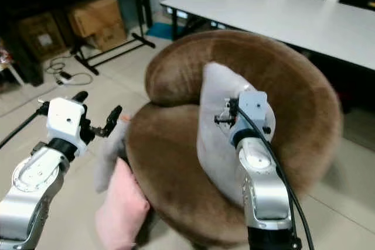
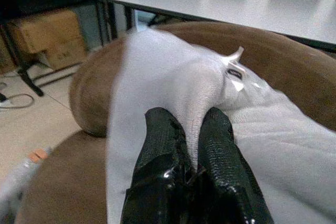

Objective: Move the pillow to the sofa from floor

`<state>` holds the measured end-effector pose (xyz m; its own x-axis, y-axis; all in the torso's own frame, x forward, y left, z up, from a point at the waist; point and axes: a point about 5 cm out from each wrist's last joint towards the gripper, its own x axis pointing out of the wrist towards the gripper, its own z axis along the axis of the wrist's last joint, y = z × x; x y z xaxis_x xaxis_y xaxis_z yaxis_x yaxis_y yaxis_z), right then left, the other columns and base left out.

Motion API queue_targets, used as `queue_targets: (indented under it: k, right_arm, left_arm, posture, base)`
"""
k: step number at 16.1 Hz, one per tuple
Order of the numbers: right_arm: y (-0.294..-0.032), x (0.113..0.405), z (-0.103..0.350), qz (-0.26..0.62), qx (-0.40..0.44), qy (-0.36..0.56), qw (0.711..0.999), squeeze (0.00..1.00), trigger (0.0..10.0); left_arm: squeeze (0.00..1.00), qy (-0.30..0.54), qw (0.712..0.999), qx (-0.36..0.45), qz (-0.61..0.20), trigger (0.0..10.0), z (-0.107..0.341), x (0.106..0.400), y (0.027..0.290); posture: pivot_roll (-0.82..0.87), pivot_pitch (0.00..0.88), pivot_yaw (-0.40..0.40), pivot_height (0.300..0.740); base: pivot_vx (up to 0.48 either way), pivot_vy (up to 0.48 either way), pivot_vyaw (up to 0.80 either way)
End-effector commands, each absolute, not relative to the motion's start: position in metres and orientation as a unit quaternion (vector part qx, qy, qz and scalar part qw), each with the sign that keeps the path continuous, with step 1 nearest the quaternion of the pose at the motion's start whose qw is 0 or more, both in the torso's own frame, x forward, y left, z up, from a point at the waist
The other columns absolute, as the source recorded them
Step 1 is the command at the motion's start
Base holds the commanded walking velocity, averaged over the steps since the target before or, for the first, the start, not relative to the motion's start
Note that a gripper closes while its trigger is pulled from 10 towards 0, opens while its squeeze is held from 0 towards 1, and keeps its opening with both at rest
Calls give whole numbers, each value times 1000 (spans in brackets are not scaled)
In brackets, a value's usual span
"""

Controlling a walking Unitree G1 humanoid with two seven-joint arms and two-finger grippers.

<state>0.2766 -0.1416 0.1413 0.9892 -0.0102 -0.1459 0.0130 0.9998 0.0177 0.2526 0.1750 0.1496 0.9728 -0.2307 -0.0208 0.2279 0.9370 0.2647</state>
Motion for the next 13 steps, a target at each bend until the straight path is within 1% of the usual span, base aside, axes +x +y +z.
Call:
queue_targets:
  k: [1, 4, 7, 9, 11, 13]
  right_arm:
    - [-133, 277, 155, 16, 15, 41, 999, 0, 10000]
    - [-124, 276, 164, 74, 18, 38, 996, 0, 10000]
    - [-121, 280, 163, 85, 27, 49, 995, 0, 10000]
    - [-112, 289, 165, 95, 37, 67, 992, 0, 10000]
    - [-98, 302, 169, 115, 46, 76, 989, 0, 10000]
    - [-86, 317, 172, 126, 76, 89, 985, 0, 10000]
  left_arm:
    - [0, -7, 983, 143, -115, 10000, 151, 254, 177]
    - [0, 4, 978, 138, -158, 10000, 146, 254, 170]
    - [0, 16, 967, 161, -196, 10000, 142, 252, 165]
    - [0, 24, 960, 166, -226, 10000, 140, 248, 163]
    - [0, 38, 951, 169, -255, 10000, 137, 244, 162]
    - [0, 58, 938, 181, -291, 10000, 132, 241, 162]
  posture:
    - [-20, 0, 21, 740]
    - [-26, 0, 20, 740]
    - [-14, 0, 10, 740]
    - [-5, 0, 7, 740]
    - [0, 0, 5, 740]
    - [11, 0, 7, 740]
  base:
    - [337, 0, 0]
    - [0, 0, 0]
    - [0, 0, 0]
    - [0, 0, 0]
    - [0, 0, 0]
    - [0, 0, 0]
